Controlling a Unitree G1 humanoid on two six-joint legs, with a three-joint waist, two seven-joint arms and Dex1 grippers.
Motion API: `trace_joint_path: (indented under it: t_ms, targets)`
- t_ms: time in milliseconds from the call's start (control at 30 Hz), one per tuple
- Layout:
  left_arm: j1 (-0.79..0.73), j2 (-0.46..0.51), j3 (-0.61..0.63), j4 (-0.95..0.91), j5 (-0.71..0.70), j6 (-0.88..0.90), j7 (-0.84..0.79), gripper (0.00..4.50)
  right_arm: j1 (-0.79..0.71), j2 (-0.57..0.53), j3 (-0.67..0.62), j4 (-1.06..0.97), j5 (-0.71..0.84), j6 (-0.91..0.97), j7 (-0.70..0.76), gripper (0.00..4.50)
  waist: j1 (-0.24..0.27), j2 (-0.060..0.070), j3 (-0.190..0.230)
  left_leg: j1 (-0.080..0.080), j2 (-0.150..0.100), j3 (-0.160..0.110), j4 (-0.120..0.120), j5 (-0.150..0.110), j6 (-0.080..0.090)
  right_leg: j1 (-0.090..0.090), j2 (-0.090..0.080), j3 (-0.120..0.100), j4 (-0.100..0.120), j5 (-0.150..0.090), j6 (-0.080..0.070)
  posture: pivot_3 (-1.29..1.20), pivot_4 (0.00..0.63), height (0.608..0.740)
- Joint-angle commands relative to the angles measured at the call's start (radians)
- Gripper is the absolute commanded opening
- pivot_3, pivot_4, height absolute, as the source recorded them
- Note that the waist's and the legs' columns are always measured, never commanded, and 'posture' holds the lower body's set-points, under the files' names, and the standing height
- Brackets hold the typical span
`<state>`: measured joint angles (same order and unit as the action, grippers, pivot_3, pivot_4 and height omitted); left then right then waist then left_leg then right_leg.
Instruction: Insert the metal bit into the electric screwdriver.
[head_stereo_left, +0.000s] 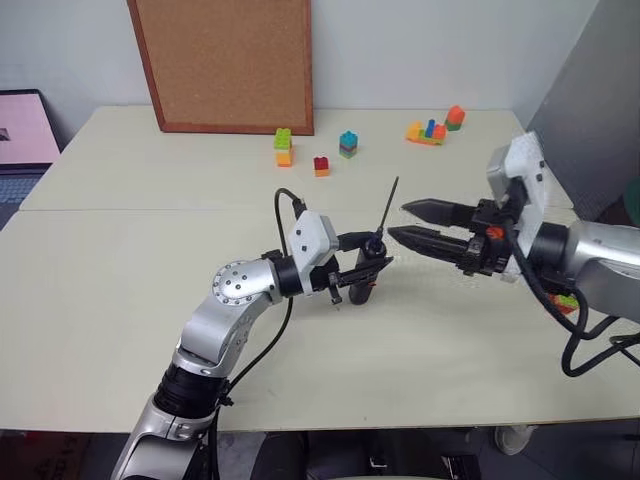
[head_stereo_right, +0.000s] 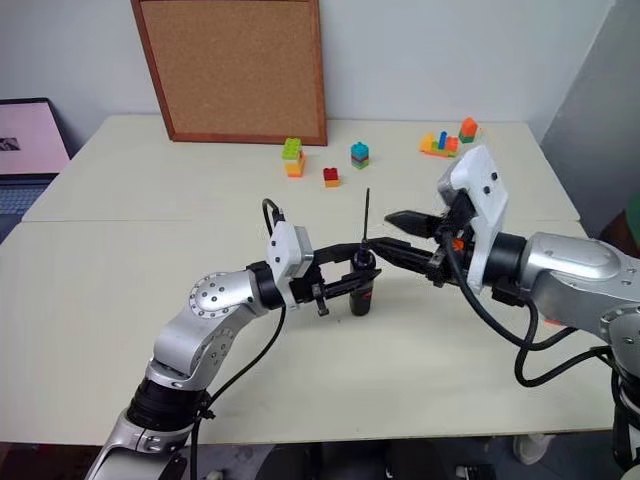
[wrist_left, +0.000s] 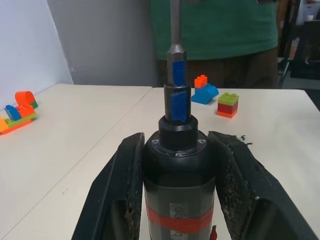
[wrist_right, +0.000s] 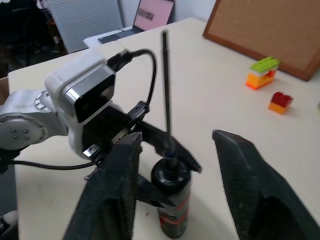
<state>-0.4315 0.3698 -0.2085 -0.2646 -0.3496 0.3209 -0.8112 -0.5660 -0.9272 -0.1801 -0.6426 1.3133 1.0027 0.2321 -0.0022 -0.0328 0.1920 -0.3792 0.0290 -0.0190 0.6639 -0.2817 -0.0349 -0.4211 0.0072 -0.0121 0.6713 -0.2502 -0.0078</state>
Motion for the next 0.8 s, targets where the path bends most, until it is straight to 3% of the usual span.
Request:
trace_joint_path:
  t_ms: [33,200,400,600,800]
  targets:
    - [-0.073,0.013,0.023,0.026,0.053,0.014,0.051,1.64,0.024,-0.048,-0.082,-0.011,-0.046,-0.035,0.041,3.12,0.0,0.0,0.0,0.0,0.0,0.0,0.0,0.0,0.0,0.0,0.0,0.0,0.0,0.0,0.0,0.0,0.15,0.74]
    - [-0.239,0.088,-0.007,0.156,0.206,-0.083,0.039,1.64,0.09,-0.121,-0.148,-0.043,-0.131,-0.069,0.136,3.12,-0.002,-0.001,0.001,-0.001,0.0,-0.001,-0.001,0.0,0.0,-0.001,0.001,-0.001,0.0,0.0,0.0,0.0,0.15,0.74]
    - [-0.476,0.214,-0.219,0.522,0.553,-0.395,-0.029,1.64,0.172,-0.271,-0.159,-0.123,-0.334,-0.161,0.335,3.12,0.001,0.0,0.001,-0.003,0.0,-0.002,-0.002,0.0,0.0,-0.003,0.002,-0.002,-0.007,0.0,0.0,0.0,0.15,0.74]
    - [-0.606,0.128,-0.394,0.87,0.752,-0.661,-0.034,1.63,0.225,-0.368,-0.129,-0.136,-0.456,-0.199,0.464,3.12,0.007,0.0,0.001,-0.007,0.0,0.003,-0.001,-0.001,0.002,-0.003,-0.001,0.001,-0.014,0.0,0.001,0.0,0.15,0.74]
    - [-0.692,-0.01,-0.46,1.162,0.854,-0.755,-0.013,1.63,0.233,-0.344,-0.104,-0.144,-0.497,-0.222,0.488,3.12,0.01,0.0,0.001,-0.008,-0.002,0.005,0.0,-0.007,0.012,-0.003,-0.003,0.001,-0.015,0.0,0.001,0.0,0.15,0.74]
